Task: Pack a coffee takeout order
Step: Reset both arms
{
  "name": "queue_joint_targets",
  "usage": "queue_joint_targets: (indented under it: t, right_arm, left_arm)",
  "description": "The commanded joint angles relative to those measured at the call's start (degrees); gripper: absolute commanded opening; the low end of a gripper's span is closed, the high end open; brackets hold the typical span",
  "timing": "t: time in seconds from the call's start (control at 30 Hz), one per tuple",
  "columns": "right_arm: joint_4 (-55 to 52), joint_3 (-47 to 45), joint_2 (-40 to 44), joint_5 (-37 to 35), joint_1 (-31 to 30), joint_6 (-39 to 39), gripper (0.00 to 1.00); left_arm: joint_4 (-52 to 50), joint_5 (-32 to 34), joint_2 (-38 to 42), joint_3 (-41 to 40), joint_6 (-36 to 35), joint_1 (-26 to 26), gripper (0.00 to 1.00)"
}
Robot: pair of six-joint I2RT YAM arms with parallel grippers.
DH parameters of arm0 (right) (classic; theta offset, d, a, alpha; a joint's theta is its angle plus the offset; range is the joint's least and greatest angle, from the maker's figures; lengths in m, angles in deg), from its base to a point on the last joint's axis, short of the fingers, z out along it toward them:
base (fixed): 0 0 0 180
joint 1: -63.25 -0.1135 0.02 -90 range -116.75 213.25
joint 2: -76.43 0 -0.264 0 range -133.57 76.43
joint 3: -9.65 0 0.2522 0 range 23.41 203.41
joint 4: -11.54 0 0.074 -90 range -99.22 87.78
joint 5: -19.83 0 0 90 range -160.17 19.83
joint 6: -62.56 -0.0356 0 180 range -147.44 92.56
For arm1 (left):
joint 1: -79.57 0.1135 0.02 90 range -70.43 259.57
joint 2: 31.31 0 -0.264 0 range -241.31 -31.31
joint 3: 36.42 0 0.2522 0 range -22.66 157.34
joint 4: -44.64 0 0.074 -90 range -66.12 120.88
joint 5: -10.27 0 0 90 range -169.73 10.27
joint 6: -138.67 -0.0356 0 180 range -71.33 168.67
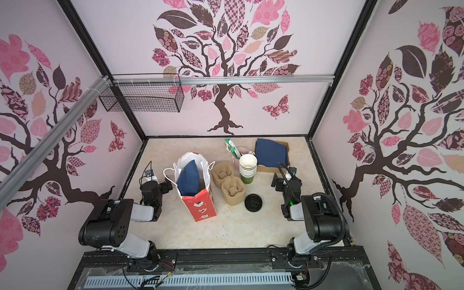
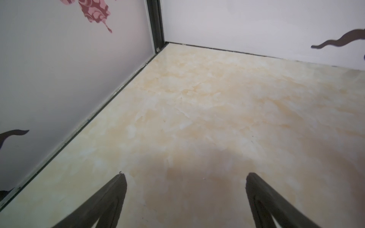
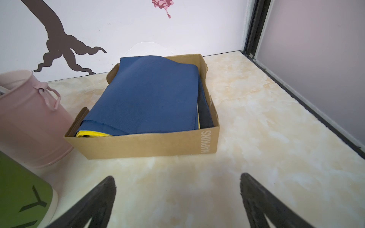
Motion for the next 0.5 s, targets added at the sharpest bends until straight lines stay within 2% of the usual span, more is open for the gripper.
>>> queue_joint_targets:
  t: [0.0, 0.03, 0.13, 0.2, 0.47]
  right_arm:
    - [2.06, 0.87, 0.53, -2.05, -0.61, 0.66, 1.00]
    - [1.55, 1.16, 0.45, -2.39, -0.92, 0.90, 1.00]
    - [1.64, 1.36, 0.18, -3.05, -1.26, 1.11, 1.00]
    - [1.13, 1.53, 0.18, -3.05, -1.29, 1.11, 1.00]
    - [0.17, 1.95, 0.31, -3.34, -1.71, 1.54, 1.00]
  left_arm:
    - [1.98, -1.24, 0.32, 2.41, -0.57, 0.00, 0.98]
    - [5.55, -1.11, -0.91, 2.11, -0.89, -0.05, 0.98]
    - [0.61, -1.39, 0.98, 2.75, -0.42, -0.02, 0.98]
    - [3.91, -1.05, -0.35, 2.33, -0.76, -0.04, 0.98]
    - [1.03, -1.05, 0.60, 3.10, -1.44, -0.49, 0.98]
